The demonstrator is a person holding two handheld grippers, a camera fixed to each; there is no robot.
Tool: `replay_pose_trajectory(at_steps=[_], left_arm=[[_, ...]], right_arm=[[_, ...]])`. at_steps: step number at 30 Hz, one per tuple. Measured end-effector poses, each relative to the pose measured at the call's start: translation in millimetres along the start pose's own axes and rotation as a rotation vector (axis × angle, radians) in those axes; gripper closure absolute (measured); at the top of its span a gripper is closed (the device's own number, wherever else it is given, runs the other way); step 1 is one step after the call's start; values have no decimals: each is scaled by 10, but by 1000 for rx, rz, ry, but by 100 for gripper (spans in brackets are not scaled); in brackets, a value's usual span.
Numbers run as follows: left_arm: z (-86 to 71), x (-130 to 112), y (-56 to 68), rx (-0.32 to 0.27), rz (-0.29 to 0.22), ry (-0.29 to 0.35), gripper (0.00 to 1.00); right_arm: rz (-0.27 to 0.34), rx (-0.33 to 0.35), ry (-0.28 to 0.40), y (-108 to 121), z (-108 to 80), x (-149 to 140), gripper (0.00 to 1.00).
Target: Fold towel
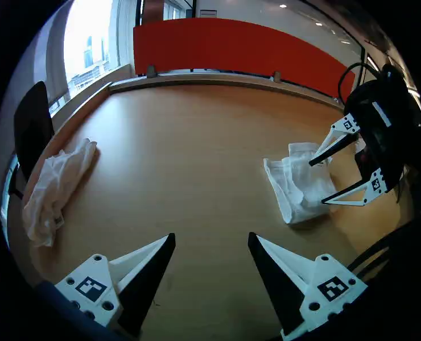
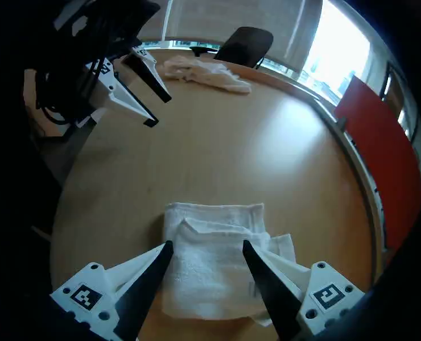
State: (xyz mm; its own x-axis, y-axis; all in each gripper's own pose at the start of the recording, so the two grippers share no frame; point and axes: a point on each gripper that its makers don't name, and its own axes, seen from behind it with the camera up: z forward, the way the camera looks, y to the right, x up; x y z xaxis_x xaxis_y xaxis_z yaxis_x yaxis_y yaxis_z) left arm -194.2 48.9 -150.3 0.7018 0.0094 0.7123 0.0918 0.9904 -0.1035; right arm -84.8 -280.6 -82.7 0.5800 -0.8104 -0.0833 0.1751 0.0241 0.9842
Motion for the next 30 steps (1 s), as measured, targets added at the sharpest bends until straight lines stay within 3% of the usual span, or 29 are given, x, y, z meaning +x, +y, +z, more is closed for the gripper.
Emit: replay_pose_trajectory(at_steps=[30], left_arm=[[8,98,51,-32,43,8,5]], right_arm=[[240,-185,-52,-138,-592,-568,5]])
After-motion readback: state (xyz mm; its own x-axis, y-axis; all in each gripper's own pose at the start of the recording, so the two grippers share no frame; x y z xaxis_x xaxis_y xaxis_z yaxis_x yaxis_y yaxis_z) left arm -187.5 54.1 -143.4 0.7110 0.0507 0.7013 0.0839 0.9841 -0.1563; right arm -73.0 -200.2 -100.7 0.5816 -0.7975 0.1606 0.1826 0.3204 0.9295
